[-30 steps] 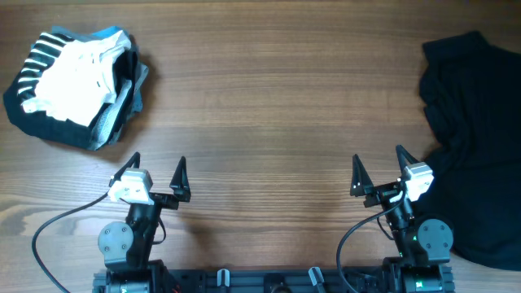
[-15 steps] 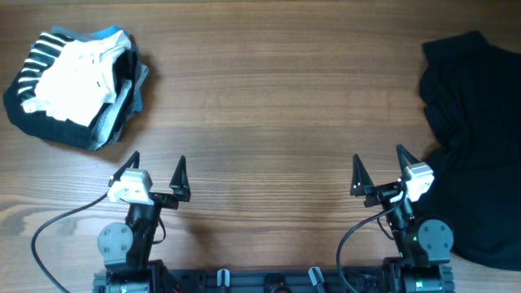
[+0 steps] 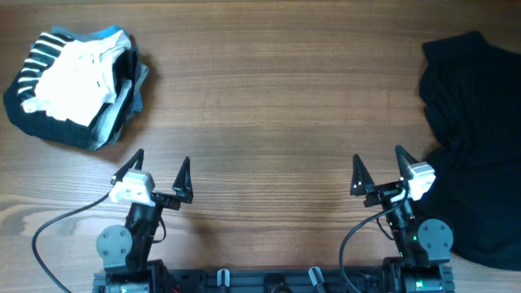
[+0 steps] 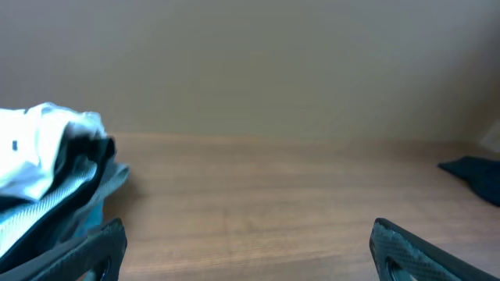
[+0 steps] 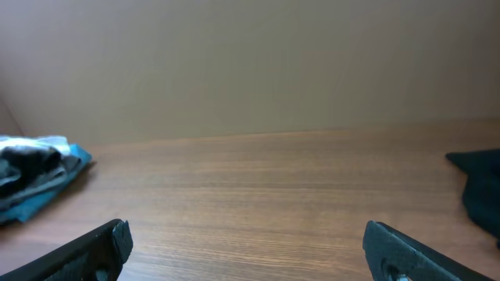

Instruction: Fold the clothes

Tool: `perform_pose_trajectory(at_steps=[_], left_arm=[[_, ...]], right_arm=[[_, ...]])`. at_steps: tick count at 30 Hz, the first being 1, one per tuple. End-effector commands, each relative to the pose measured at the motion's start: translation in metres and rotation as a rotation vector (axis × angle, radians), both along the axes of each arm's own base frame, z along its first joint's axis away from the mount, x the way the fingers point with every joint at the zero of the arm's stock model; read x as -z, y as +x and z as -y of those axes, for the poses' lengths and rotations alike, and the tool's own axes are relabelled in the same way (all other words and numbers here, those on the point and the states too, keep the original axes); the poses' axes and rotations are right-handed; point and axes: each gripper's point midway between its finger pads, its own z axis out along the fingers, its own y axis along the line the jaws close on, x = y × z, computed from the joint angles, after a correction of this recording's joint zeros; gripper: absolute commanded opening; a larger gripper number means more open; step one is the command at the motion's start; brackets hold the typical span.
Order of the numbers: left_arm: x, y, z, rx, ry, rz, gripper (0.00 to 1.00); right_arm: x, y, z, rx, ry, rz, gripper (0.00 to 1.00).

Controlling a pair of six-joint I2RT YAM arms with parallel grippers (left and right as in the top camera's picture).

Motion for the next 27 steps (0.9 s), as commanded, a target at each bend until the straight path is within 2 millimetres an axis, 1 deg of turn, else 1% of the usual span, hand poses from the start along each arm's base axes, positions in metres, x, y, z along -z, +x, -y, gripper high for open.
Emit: perform_pose_trajectory(at_steps=[1, 3, 5, 8, 10, 14, 16, 19, 21, 23, 25, 27], left_arm=[[-0.023, -0.006, 0.007, 0.038, -0.025, 0.024, 1.00], [-0.033, -0.010, 0.007, 0.037, -0.026, 0.015, 1.00], [-0.049, -0.014, 0.006, 0.029, -0.027, 0.005, 1.00], [-0.068, -0.016, 0.004, 0.013, -0.033, -0.044, 1.00], [-0.079, -0.013, 0.004, 0.012, -0.038, -0.098, 1.00], [-0.097, 0.005, 0.002, 0.011, -0.055, -0.269, 1.00], [-0.106, 0.023, 0.000, 0.009, -0.070, -0.419, 1.00], [-0.111, 0.042, -0.001, 0.006, -0.086, -0.581, 1.00], [-0.113, 0.054, -0.002, 0.005, -0.097, -0.689, 1.00], [-0.113, 0.064, -0.004, 0.003, -0.108, -0.801, 1.00], [-0.110, 0.075, -0.005, 0.008, -0.098, -0.888, 1.00], [-0.107, 0.084, -0.005, 0.016, -0.088, -0.934, 1.00]], right_arm=[[-0.036, -0.005, 0.002, 0.007, 0.072, 0.058, 1.00], [-0.047, -0.007, 0.002, 0.005, 0.095, 0.070, 1.00], [-0.056, -0.009, 0.002, 0.005, 0.125, 0.045, 1.00], [-0.061, -0.008, 0.001, 0.008, 0.188, -0.075, 1.00], [-0.063, -0.005, -0.003, -0.008, 0.187, -0.162, 1.00], [-0.070, 0.011, -0.014, -0.053, 0.181, -0.371, 1.00], [-0.078, 0.025, -0.025, -0.109, 0.163, -0.506, 1.00], [-0.079, 0.041, -0.031, -0.156, 0.091, -0.665, 1.00], [-0.074, 0.052, -0.031, -0.172, 0.035, -0.798, 1.00], [-0.069, 0.067, -0.028, -0.206, -0.044, -0.918, 1.00], [-0.060, 0.081, -0.022, -0.209, -0.099, -0.990, 1.00], [-0.048, 0.102, -0.010, -0.182, -0.162, -1.023, 1.00]])
